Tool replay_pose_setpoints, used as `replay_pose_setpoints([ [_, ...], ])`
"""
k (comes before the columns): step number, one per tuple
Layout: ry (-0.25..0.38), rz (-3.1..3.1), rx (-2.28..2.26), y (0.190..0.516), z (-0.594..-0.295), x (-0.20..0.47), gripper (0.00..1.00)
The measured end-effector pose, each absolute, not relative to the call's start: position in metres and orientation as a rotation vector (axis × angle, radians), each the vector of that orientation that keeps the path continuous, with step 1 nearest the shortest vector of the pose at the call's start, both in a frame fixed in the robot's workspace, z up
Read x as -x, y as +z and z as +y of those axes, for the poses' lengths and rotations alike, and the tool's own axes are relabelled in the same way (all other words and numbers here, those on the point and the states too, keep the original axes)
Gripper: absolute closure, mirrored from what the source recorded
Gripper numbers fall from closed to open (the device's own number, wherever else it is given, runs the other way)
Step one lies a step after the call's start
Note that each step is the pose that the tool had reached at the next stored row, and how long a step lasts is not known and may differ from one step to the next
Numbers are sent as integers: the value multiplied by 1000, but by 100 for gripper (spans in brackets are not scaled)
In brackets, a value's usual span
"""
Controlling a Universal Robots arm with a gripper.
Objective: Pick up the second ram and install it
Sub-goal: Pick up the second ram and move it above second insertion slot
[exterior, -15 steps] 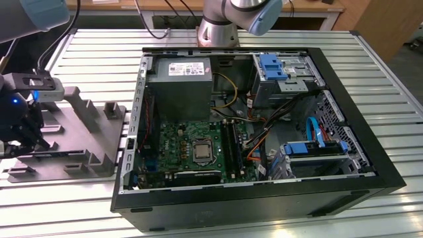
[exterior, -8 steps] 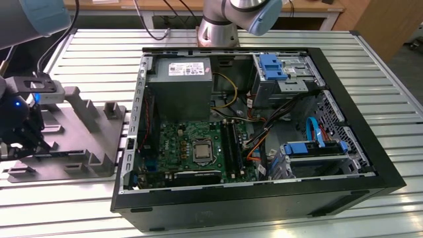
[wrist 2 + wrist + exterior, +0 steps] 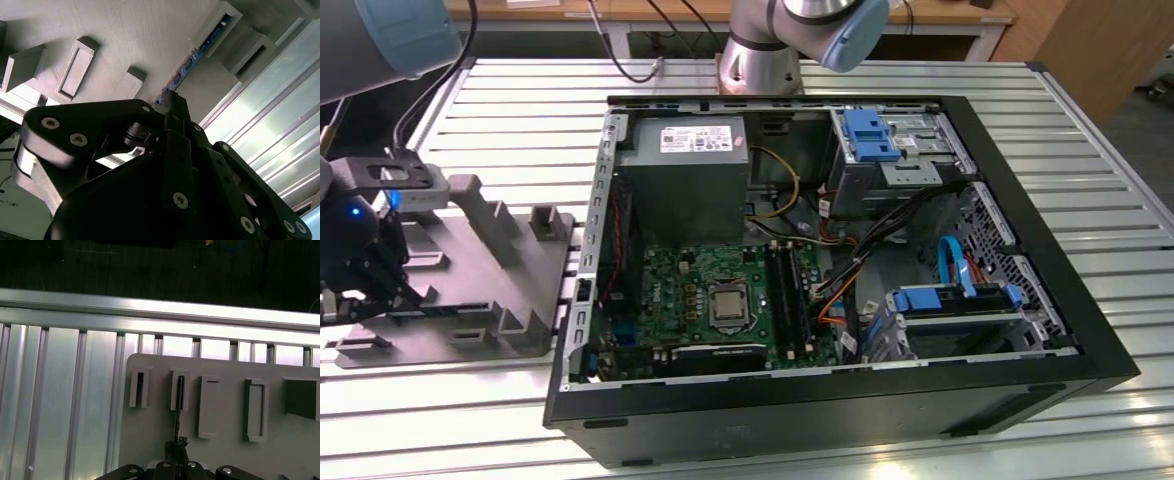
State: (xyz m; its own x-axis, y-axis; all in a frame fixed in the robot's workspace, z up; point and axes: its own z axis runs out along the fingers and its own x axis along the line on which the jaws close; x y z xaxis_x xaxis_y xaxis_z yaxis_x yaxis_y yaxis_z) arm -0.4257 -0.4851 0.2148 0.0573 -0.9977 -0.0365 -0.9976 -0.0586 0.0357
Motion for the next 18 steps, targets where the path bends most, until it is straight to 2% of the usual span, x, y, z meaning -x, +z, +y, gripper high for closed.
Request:
replay_pose_setpoints([
  [18, -76, -2217, -2230, 211, -484, 430, 90],
])
